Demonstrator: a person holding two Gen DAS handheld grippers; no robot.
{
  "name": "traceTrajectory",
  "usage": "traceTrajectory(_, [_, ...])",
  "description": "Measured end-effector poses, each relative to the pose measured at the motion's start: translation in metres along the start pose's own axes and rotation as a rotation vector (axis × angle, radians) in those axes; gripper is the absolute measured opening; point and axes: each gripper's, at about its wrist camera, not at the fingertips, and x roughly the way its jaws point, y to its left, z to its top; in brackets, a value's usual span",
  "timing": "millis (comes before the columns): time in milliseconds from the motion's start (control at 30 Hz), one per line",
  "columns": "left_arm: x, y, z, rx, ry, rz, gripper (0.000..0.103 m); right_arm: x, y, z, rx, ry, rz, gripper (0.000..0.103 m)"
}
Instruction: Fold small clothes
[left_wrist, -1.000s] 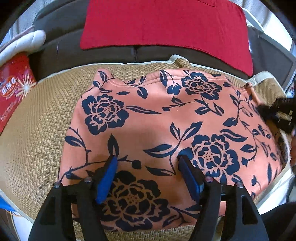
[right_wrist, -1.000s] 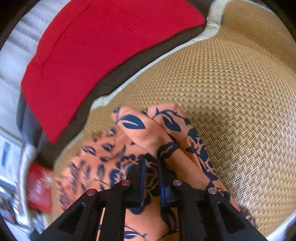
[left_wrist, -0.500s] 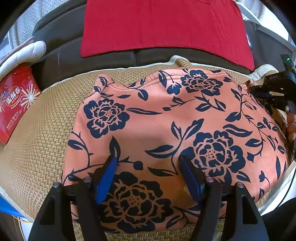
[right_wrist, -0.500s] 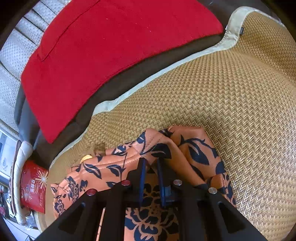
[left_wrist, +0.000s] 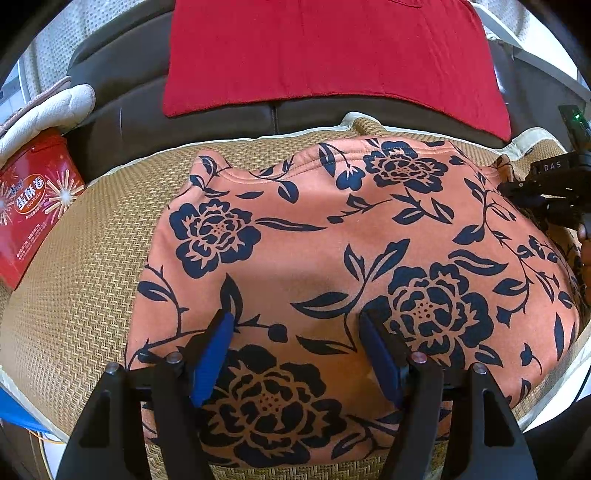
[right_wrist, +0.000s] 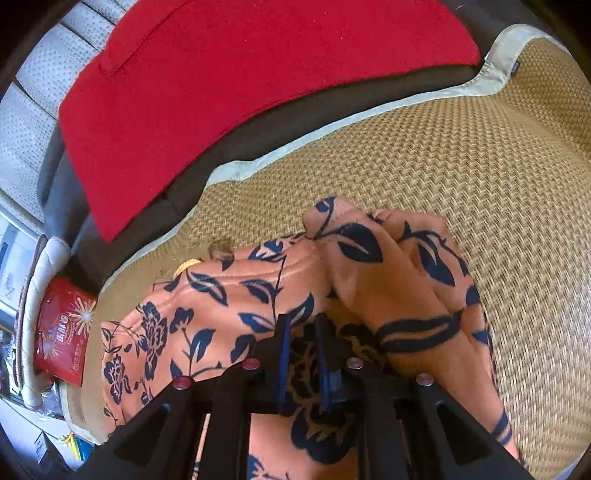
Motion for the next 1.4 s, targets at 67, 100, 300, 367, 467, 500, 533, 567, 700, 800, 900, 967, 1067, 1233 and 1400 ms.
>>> traceTrajectory(67, [0.001, 0.001, 0.001, -0.002, 0.0, 0.003, 0.071, -0.003, -0.001, 0.002, 0.007, -0.006, 0.008, 0.016])
traceTrajectory(100, [0.001, 0.001, 0.001, -0.002, -0.001, 0.006, 0.071, -0.007, -0.003, 0.003, 0.01, -0.012, 0.01, 0.016])
traceTrajectory(300, [-0.004, 0.006, 0.002, -0.012, -0.018, 0.034, 0.071, -0.022, -0.009, 0.005, 0.004, -0.051, 0.033, 0.018])
traceTrajectory(367, [-0.006, 0.011, 0.001, -0.02, -0.025, 0.05, 0.071, -0.024, -0.01, 0.005, 0.002, -0.049, 0.032, 0.018])
traceTrajectory(467, [-0.007, 0.022, -0.001, -0.054, -0.023, 0.069, 0.071, -0.024, -0.012, 0.005, 0.009, -0.039, 0.038, 0.018])
traceTrajectory(500, [-0.006, 0.025, -0.002, -0.063, -0.021, 0.073, 0.071, -0.023, -0.011, 0.005, 0.009, -0.038, 0.039, 0.018])
traceTrajectory(533, [-0.006, 0.029, -0.002, -0.074, -0.019, 0.078, 0.071, -0.022, -0.009, 0.006, 0.008, -0.039, 0.038, 0.018])
traceTrajectory(567, [-0.007, 0.032, -0.004, -0.081, -0.02, 0.083, 0.071, -0.021, -0.008, 0.006, 0.005, -0.04, 0.039, 0.018])
traceTrajectory(700, [-0.009, 0.042, -0.006, -0.094, -0.023, 0.098, 0.071, -0.008, -0.006, 0.006, 0.004, -0.022, 0.013, 0.018])
traceTrajectory(800, [-0.011, 0.047, -0.008, -0.093, -0.022, 0.107, 0.071, -0.001, -0.009, 0.008, 0.011, -0.016, -0.003, 0.016])
traceTrajectory(900, [-0.012, 0.054, -0.01, -0.097, -0.024, 0.109, 0.071, 0.001, -0.008, 0.008, 0.023, -0.024, 0.004, 0.017])
traceTrajectory(967, [-0.013, 0.059, -0.009, -0.099, -0.026, 0.114, 0.071, -0.004, -0.005, 0.004, 0.022, -0.04, 0.016, 0.018])
traceTrajectory(1067, [-0.011, 0.064, -0.009, -0.103, -0.014, 0.119, 0.071, -0.021, -0.004, -0.005, 0.014, -0.06, 0.067, 0.018])
traceTrajectory(1233, [-0.003, 0.058, -0.011, -0.11, 0.028, 0.111, 0.082, -0.025, -0.014, -0.027, 0.03, -0.004, 0.072, 0.033])
traceTrajectory(1400, [-0.003, 0.061, -0.012, -0.132, 0.037, 0.095, 0.083, -0.067, -0.036, -0.047, 0.099, -0.058, 0.165, 0.035])
